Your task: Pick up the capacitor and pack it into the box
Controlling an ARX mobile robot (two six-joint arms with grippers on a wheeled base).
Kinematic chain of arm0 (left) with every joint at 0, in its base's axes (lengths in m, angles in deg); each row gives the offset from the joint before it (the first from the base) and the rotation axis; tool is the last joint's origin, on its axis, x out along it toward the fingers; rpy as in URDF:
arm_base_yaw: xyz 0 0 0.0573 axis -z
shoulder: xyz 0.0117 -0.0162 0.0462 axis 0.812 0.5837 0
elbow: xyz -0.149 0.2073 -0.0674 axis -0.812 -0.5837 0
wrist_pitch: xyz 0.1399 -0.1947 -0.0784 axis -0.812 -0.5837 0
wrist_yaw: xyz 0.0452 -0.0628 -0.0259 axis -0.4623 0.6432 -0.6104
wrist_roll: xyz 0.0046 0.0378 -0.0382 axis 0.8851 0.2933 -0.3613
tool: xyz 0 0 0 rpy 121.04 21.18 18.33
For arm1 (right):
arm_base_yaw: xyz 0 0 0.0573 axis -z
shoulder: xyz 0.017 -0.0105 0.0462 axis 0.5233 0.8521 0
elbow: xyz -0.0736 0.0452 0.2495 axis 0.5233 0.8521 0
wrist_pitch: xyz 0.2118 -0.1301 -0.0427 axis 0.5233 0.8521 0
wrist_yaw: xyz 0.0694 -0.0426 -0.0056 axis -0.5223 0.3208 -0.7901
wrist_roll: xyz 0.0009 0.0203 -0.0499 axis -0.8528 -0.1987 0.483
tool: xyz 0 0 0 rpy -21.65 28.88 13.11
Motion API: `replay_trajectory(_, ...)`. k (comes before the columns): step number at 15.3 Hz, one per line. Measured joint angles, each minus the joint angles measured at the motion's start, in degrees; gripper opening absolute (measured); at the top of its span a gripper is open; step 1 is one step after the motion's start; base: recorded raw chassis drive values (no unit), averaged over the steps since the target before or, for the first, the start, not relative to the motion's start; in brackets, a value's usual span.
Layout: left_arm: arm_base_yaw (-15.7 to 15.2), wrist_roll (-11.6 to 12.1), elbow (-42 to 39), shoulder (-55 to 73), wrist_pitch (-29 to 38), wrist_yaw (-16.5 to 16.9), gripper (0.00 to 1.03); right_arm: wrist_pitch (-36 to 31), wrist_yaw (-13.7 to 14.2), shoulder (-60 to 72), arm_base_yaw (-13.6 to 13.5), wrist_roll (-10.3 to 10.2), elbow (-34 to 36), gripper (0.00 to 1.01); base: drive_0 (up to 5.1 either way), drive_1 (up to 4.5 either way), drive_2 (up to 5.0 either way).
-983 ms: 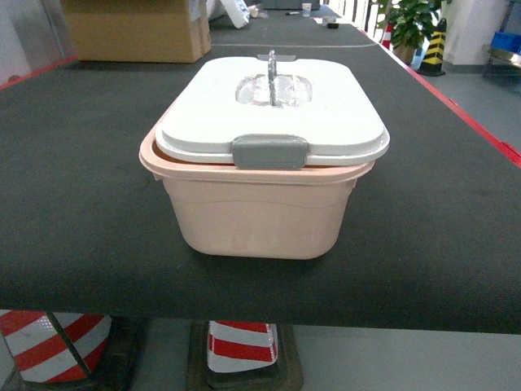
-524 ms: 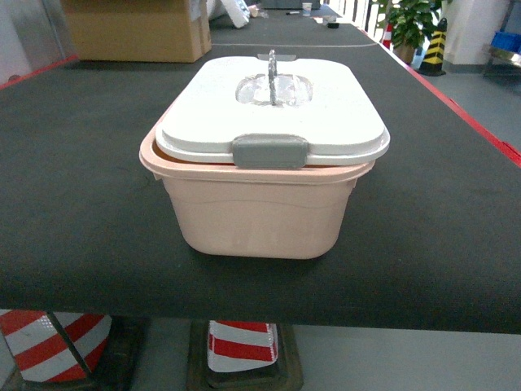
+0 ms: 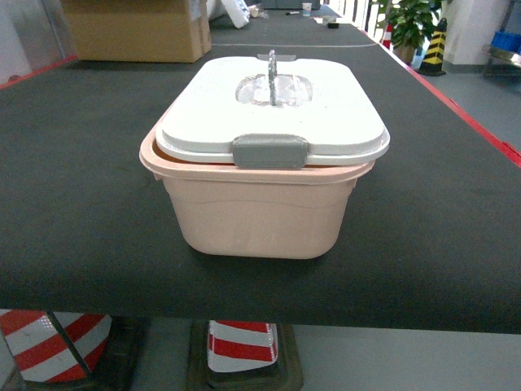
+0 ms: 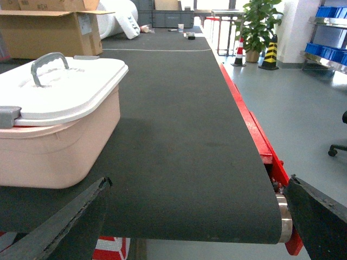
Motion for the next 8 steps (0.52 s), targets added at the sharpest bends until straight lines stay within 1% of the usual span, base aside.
replay_trajectory(8,0.0,0.0,0.0,0.0,0.02,0.0,0.98,0.0,0.0,0.0,0.0,0.0,0.0,0.98,0.0,0.0,0.0)
